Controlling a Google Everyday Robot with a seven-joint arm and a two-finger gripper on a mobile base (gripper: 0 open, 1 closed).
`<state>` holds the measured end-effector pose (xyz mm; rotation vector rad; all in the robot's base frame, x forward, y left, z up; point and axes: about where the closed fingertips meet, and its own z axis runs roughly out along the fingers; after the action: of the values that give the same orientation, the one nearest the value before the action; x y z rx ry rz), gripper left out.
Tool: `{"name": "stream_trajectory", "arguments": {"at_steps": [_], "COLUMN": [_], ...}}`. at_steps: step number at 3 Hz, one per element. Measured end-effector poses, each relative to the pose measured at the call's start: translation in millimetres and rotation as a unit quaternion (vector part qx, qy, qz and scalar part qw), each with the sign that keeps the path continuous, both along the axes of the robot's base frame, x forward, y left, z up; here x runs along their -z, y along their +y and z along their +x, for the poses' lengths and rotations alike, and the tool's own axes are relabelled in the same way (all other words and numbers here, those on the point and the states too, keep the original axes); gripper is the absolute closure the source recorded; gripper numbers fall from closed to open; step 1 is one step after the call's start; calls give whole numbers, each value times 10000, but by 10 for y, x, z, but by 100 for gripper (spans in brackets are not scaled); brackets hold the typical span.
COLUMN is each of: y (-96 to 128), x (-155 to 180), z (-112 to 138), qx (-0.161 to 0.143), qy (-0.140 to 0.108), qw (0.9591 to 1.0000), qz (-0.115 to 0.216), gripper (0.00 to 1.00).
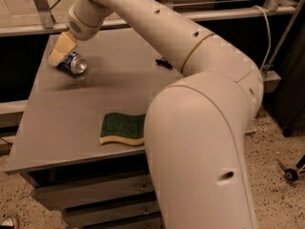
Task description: Place pepsi can upright
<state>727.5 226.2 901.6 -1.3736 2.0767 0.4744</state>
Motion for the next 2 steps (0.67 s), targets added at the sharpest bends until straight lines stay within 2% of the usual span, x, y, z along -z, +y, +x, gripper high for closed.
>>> {"name": "stream_trajectory", "arguments": {"at_steps": [1, 2], "y": [343, 457], "x": [216, 312], "z": [227, 284], "qx": [159, 185], "qy": [61, 75], "qw": [9985, 9966], "qz": [-514, -794], "gripper": [0, 0]}}
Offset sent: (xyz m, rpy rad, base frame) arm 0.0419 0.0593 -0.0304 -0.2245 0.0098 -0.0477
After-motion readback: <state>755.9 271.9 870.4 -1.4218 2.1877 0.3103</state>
